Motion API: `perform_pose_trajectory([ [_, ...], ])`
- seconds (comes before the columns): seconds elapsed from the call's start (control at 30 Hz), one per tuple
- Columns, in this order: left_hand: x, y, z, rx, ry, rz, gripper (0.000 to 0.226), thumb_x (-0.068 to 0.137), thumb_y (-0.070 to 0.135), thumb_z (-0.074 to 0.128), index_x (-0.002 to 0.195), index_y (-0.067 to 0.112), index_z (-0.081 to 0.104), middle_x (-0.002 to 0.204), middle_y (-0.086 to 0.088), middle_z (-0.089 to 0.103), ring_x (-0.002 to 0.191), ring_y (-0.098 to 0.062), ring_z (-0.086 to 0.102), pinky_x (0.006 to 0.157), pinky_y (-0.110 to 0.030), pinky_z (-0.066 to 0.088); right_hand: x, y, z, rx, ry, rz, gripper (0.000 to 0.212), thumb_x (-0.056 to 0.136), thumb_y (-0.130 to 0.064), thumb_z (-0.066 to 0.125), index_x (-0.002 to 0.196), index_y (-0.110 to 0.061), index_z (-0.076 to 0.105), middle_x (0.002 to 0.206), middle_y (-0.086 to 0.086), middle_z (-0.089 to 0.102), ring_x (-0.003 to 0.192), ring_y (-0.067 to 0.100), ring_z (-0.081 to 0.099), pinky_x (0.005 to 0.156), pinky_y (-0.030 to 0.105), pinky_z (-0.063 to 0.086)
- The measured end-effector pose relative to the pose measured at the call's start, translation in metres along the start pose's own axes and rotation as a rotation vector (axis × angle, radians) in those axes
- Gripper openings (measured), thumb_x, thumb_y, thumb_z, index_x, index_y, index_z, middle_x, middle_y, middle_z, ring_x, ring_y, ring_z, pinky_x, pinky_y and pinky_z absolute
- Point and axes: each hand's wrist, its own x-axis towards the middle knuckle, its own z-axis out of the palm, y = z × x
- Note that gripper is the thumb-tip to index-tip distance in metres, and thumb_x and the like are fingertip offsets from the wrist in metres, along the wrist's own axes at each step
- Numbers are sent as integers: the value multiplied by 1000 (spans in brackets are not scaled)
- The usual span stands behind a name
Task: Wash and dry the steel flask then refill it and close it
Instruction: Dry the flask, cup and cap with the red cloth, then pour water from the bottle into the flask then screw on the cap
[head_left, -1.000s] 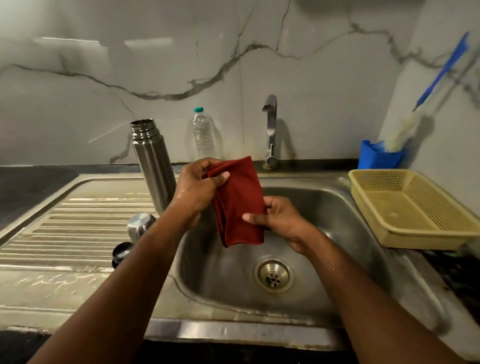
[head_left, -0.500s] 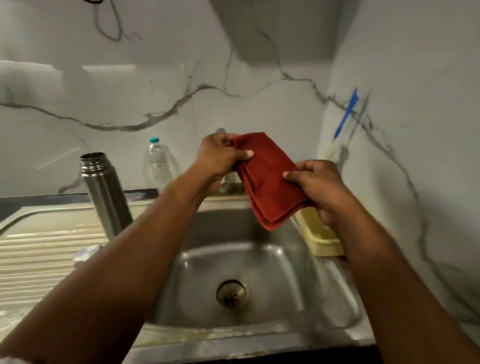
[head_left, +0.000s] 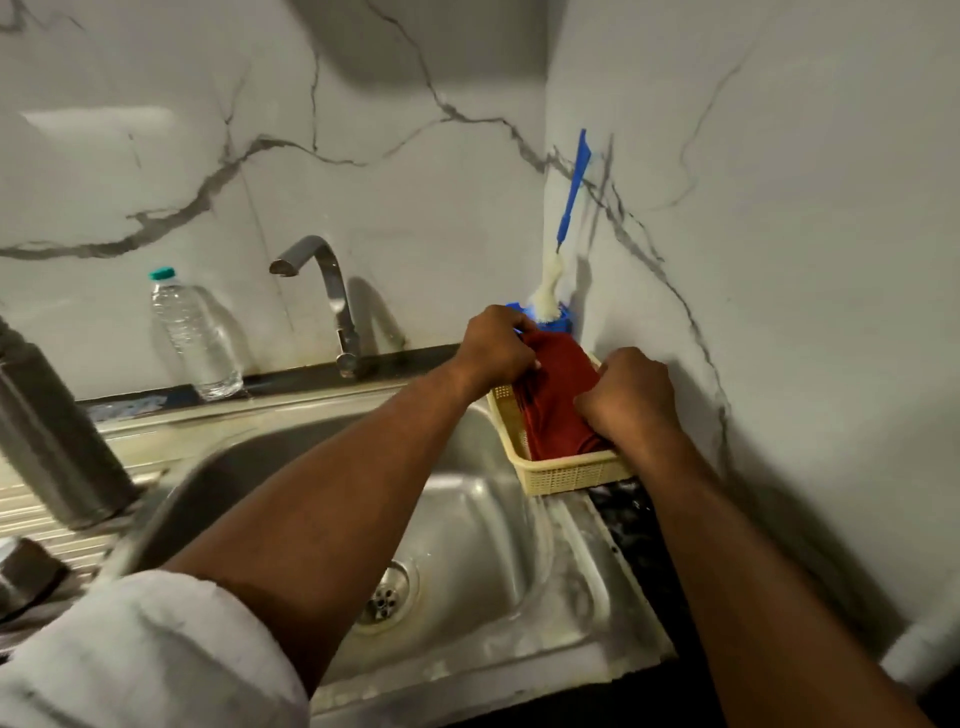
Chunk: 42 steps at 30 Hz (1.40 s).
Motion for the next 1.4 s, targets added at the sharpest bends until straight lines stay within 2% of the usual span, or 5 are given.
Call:
perform_pose_trajectory([
  [0.5,-51,-34,-1,116,195,79,43,81,20,86,119,8,71,108,-2,74,96,-17,68,77,-28,54,-14,-4,2,-395,76,-111,21,99,-7,57,117,-5,66,112,16,70,102,34,69,78,37,55],
  [0.7,-82,-43,-24,31,223,30,62,86,38,84,139,12,64,132,-5,72,116,-21,69,96,-35,58,-24,-31,2,-358,131,-186,27,88,-26,74,110,-11,69,101,12,71,91,33,70,69,35,50],
  [0.87,-113,-92,-97,23,286,-99,49,85,29,85,130,20,66,121,1,73,99,-7,64,72,-11,47,-38,-94,29,-205,-15,-312,21,76,-32,73,95,-22,73,99,4,72,92,31,69,75,34,55],
  [1.17,-101,-188,-208,-81,582,-428,70,83,31,87,144,20,55,134,-6,65,120,-26,64,104,-45,56,-48,-228,157,66,-358,-491,17,75,-35,86,82,-23,76,78,-7,73,76,14,70,66,27,53],
  [1.4,-22,-249,-245,-60,765,-601,89,84,33,84,152,11,32,148,-13,45,141,-35,43,118,-49,41,-3,-293,268,269,-436,-441,54,76,-35,90,120,-17,65,119,5,69,103,23,65,80,28,49],
])
